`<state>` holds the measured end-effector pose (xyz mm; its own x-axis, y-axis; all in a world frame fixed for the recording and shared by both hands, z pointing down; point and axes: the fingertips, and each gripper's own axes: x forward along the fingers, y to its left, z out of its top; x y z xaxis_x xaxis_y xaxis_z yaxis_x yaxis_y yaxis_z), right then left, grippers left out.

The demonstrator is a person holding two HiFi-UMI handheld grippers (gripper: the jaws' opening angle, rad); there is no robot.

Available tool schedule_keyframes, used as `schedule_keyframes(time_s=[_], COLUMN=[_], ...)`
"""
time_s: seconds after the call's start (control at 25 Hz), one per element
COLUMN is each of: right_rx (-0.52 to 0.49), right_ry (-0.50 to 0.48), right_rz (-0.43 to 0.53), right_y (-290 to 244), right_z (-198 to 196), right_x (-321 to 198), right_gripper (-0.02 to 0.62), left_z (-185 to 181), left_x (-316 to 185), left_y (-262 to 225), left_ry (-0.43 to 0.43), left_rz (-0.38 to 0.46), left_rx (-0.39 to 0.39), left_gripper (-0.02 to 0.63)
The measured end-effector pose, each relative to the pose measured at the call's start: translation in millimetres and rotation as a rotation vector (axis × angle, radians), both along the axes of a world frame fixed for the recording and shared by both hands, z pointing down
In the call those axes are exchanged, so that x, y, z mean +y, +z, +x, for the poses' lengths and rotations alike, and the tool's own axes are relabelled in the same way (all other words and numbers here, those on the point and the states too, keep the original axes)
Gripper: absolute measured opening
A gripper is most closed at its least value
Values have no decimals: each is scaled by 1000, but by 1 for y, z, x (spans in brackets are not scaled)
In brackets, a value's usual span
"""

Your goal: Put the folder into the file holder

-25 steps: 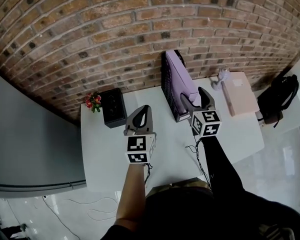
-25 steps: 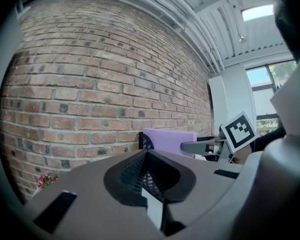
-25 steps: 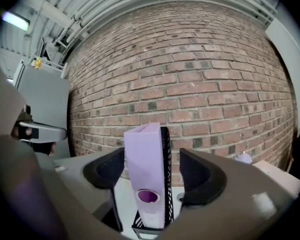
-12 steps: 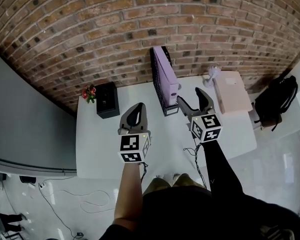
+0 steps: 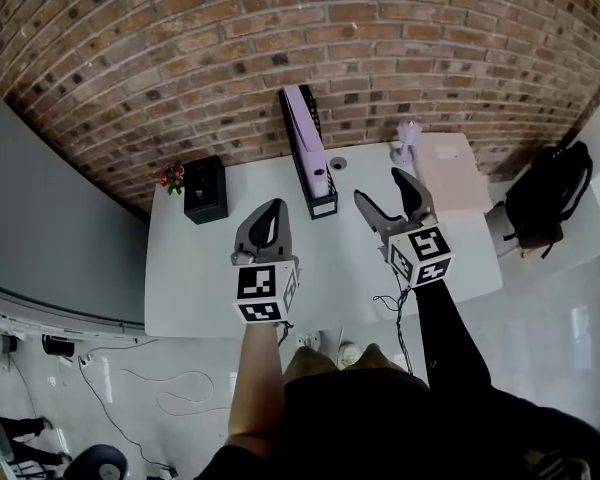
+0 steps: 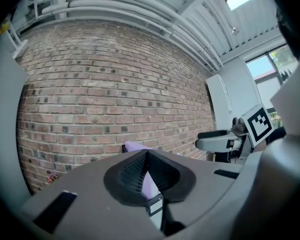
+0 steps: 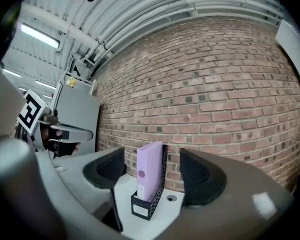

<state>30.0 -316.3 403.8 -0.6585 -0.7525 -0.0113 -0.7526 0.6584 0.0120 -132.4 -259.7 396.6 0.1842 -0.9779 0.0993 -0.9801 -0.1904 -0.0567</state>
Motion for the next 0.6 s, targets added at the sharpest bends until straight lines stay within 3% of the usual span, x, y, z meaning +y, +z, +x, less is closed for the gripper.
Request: schedule_keyframes(time_s=[0.28, 0.6], right_rx=[18, 15], right_ry=[-80, -104], right_rz=[64, 88], right_y=[-12, -16], right_z=[4, 7], right_x=[33, 52], right_gripper=[337, 337], left_z=[20, 29], left_x=[23, 40], left_y=[-16, -30], left_ry=[-24, -27], left_rz=[34, 62], left_rx=[-13, -31], left_gripper=[9, 9])
